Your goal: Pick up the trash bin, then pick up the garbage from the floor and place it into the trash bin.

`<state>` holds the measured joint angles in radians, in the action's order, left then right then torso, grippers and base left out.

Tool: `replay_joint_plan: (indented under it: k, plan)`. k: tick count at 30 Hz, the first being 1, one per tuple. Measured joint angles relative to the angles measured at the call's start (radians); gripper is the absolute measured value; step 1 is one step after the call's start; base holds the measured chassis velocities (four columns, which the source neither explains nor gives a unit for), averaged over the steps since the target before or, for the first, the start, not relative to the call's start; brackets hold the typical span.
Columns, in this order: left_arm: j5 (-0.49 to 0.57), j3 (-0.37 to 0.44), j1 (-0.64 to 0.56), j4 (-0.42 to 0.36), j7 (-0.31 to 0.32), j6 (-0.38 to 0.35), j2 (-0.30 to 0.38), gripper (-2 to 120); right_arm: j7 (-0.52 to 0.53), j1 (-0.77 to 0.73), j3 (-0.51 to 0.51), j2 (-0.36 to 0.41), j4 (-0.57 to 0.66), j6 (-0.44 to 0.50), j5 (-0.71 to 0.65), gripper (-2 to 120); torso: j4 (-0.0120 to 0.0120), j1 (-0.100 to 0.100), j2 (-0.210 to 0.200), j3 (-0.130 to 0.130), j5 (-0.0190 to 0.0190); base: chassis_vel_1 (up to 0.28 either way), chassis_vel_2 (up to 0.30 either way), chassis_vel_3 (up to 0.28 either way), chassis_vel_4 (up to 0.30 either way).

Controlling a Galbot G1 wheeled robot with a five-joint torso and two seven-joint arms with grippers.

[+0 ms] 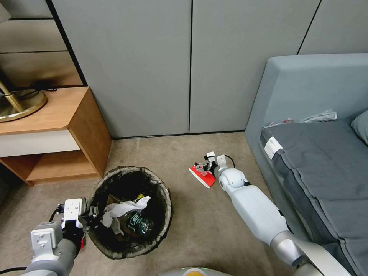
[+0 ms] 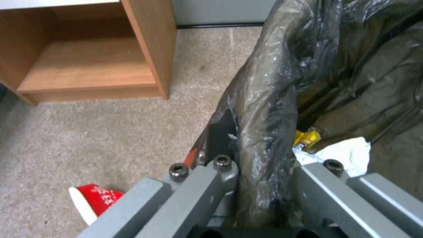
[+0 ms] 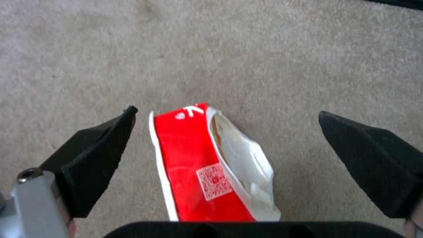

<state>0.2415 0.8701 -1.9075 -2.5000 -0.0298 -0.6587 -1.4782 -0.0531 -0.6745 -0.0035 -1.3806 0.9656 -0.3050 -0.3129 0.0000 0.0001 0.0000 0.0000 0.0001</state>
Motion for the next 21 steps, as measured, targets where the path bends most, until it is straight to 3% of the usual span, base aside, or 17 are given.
replay_joint_plan:
  k: [21]
  plan:
    - [-0.015, -0.012, 0.002, 0.0, -0.002, 0.0, -0.001, 0, -0.024, 0.035, 0.012, -0.058, -0.197, 0.085, 0.113, 100, 0.0001, 0.0, 0.0, 0.0, 0.0, 0.0, 0.0, 0.0, 0.0]
